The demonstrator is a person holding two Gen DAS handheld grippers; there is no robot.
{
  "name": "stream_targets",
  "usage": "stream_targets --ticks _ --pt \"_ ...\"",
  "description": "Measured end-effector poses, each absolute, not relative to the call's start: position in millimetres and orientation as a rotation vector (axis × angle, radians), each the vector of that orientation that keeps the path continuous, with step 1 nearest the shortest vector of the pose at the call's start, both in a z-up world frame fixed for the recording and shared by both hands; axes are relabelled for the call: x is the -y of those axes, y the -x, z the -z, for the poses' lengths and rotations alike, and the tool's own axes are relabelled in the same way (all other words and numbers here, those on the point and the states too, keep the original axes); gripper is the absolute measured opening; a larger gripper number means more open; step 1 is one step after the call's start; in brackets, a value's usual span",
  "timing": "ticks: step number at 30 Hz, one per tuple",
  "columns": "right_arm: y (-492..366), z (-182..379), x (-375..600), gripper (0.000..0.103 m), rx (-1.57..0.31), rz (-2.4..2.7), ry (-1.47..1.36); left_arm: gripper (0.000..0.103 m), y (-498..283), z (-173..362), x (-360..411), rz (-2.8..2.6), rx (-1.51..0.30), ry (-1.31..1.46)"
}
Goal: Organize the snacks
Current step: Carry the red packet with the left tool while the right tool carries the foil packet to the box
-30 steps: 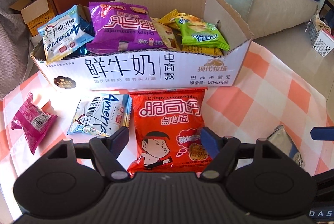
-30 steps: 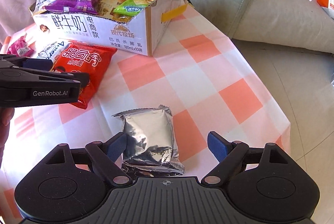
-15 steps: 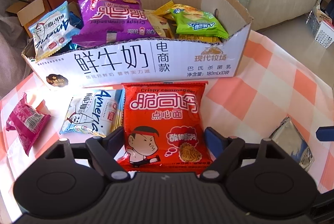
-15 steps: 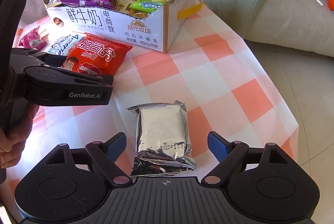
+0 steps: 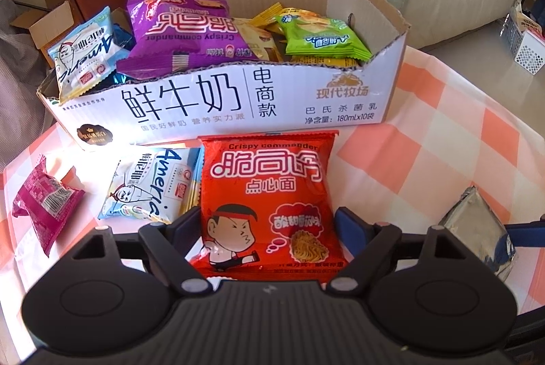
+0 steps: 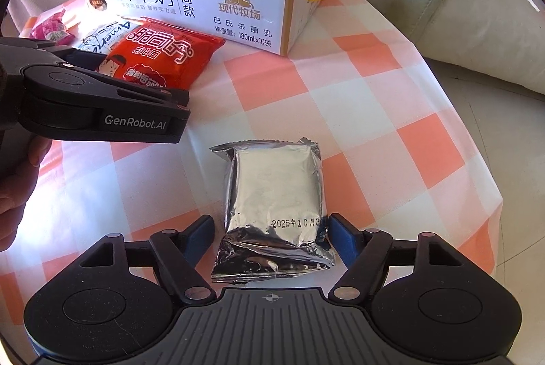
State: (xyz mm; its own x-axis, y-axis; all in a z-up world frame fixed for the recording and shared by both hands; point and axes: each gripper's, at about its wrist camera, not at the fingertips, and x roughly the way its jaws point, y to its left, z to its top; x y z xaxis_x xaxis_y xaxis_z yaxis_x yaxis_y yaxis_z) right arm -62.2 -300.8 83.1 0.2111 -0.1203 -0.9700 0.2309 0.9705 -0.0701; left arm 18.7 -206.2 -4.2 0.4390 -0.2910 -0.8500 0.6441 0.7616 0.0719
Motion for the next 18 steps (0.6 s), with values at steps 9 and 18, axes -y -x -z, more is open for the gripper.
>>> stream_targets --ticks 9,18 --pt "61 -88 301 0.055 -1.299 0.232 -0.090 0.063 -13 -1 204 0.654 -0.938 -0.417" --pt "58 -100 304 0.055 -1.246 0.265 -0.093 0.063 -7 -11 194 0.652 -0.909 -0.428"
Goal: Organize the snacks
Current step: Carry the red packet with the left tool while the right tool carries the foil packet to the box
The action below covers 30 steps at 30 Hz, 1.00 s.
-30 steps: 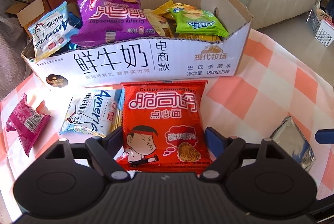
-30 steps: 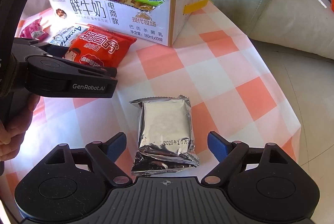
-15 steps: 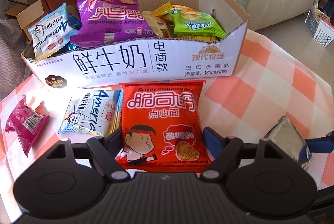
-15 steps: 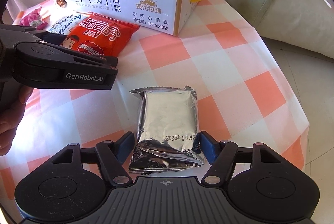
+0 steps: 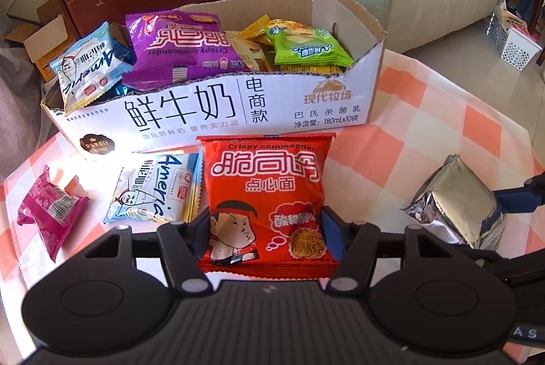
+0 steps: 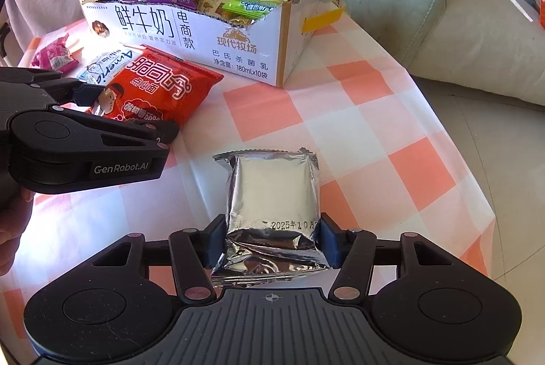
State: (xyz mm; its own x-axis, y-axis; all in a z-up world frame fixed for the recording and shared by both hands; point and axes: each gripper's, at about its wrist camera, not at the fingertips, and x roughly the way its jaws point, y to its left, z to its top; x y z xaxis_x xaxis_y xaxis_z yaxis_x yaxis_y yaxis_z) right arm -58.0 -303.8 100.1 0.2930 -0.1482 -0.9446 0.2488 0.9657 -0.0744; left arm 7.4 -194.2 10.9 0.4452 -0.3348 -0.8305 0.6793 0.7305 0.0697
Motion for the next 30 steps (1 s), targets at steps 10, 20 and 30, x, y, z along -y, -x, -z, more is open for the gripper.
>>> stream_targets --ticks 10,20,30 --pt "51 -127 307 0.055 -1.149 0.316 -0.105 0.063 -9 -33 176 0.647 -0.859 -0.407" --pt "31 -148 293 0.055 -1.074 0.304 -0.100 0.063 -13 -43 163 0.632 -0.830 -0.402" --pt "12 -179 286 0.055 -0.961 0.321 -0.150 0.063 -33 -76 141 0.599 -0.763 -0.334"
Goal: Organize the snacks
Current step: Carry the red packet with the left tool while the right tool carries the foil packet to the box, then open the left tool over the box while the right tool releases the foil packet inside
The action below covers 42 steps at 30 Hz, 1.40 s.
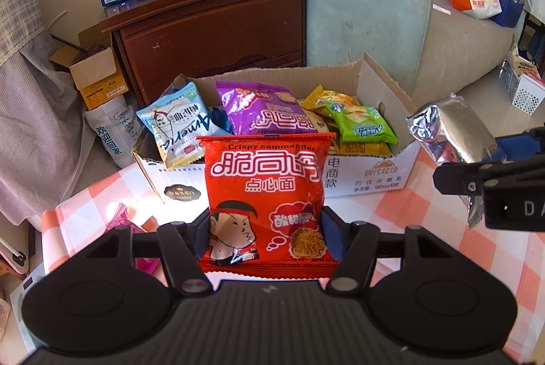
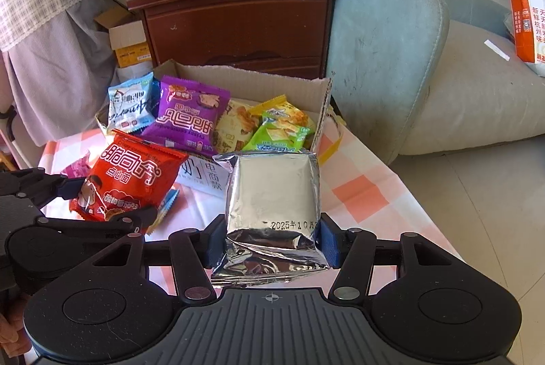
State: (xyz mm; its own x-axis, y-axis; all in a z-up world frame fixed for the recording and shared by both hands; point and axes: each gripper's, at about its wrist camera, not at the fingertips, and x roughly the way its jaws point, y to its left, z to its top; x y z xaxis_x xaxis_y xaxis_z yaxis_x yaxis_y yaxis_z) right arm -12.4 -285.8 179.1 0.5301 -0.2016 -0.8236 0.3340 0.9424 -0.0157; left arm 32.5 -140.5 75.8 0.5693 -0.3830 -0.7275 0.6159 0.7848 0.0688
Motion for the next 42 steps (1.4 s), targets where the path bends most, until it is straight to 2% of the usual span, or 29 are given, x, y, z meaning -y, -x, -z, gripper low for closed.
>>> stream_targets --ticks 7,19,35,40,41,42 --pt "0 -195 286 0.055 -0.874 0.336 -0.198 0.063 -59 -108 124 0.533 -0.672 -0.278" --pt "-32 -194 291 0.055 -0.787 0.324 -0.295 0.063 -108 -118 126 0.465 -0.671 -0.184" --pt "-72 -169 308 0.055 -0.765 0.384 -0.343 0.063 -160 -99 153 0.451 -0.743 -0.125" --pt "-79 -159 314 0.058 -0.742 0.431 -0.363 0.064 -167 -92 159 0.453 -0.743 -0.124" --pt "-80 -158 315 0.060 -0.733 0.441 -0.369 0.064 -167 -91 159 0.446 -0.744 -0.118" --pt "-80 -158 316 0.062 -0.726 0.439 -0.376 0.070 -166 -91 159 0.448 -0.742 -0.113"
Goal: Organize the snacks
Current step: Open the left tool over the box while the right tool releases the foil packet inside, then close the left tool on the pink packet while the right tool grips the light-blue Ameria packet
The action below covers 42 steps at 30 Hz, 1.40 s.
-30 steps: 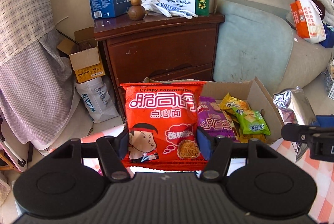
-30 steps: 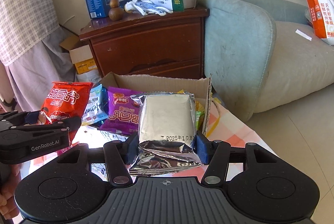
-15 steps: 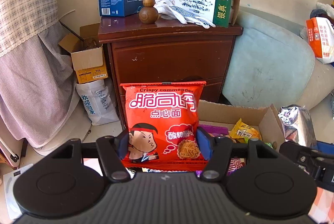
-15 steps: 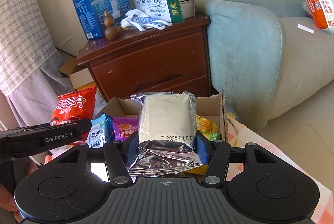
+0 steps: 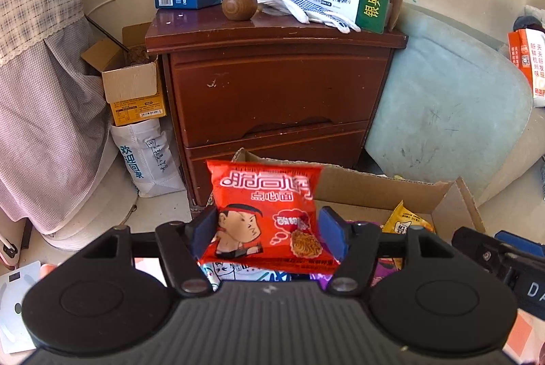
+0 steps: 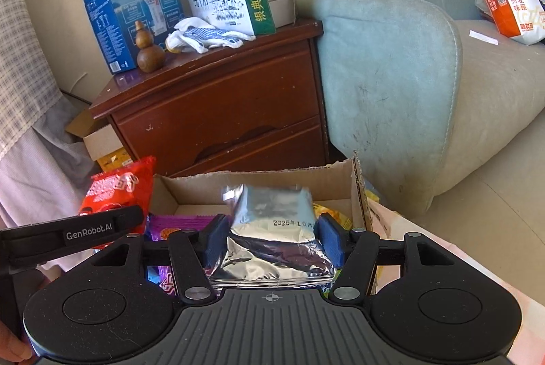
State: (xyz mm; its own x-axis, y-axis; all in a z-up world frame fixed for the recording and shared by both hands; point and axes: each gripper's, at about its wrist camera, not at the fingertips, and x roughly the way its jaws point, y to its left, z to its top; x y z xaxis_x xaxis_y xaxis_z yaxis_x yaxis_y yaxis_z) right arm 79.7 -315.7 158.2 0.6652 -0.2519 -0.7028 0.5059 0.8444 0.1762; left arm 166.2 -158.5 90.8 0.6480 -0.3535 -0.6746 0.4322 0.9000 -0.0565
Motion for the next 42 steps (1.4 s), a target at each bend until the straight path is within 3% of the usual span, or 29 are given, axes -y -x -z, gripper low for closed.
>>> stream_targets --ticks 1,6,20,42 --pt "-80 -159 316 0.064 -0.719 0.432 -0.386 0.075 -164 -92 158 0.455 -0.735 -0.108" --pt "-79 -163 310 0.076 -0.722 0.412 -0.366 0.083 -158 -104 155 0.445 -0.718 -0.105" --pt "-70 -172 265 0.084 -0.756 0.274 -0.243 0.087 -138 -114 117 0.353 -0.746 -0.111" --pt "-51 -138 211 0.084 -0.971 0.004 -0.143 0.087 -126 -69 49 0.314 -0.920 -0.154"
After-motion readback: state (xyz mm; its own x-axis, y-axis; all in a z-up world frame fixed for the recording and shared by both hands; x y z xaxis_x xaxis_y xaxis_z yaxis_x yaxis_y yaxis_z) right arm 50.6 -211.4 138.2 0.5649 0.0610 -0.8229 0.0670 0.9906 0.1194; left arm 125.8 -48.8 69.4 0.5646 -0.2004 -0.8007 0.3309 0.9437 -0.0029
